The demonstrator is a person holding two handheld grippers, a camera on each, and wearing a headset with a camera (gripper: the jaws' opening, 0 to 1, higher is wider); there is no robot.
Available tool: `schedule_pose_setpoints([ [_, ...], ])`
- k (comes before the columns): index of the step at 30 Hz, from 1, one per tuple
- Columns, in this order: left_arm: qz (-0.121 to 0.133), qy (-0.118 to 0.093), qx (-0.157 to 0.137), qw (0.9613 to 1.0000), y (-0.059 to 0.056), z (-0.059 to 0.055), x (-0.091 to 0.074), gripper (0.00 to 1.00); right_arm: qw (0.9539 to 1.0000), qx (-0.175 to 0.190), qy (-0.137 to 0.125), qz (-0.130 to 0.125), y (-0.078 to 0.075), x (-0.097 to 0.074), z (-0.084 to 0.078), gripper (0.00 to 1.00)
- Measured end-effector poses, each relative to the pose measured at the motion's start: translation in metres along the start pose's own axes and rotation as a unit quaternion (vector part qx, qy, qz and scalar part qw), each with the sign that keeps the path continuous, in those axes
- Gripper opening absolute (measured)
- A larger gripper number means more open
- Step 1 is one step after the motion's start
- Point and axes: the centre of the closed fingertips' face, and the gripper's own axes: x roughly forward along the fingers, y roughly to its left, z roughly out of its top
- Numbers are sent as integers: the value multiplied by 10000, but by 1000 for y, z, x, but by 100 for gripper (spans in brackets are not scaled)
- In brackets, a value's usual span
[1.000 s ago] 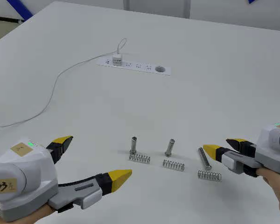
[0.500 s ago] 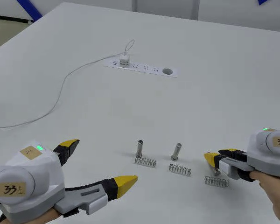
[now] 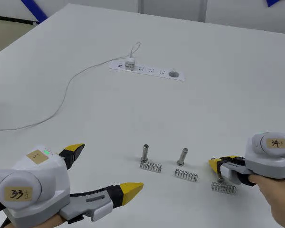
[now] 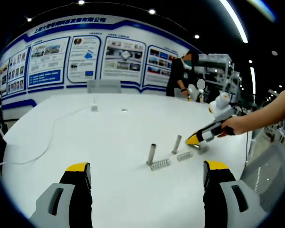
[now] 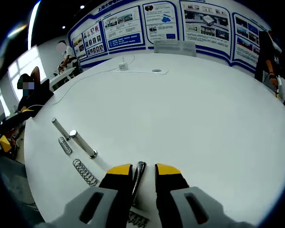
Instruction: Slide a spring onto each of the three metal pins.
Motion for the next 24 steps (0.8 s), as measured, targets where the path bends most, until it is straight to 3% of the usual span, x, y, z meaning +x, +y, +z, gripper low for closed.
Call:
schedule_pose_setpoints([
  [7,-10,25,16,10000,0,-1,0,100,9999,-45,84,-43,4,4,1,16],
  [13,-21,29,2,10000,0,-1,1,100,9989,-366,253,-148,5,3,-1,14],
  [24,-46,65,10,10000,-1,-3,1,100,9982,-287,464,-258,2,4,-1,10],
])
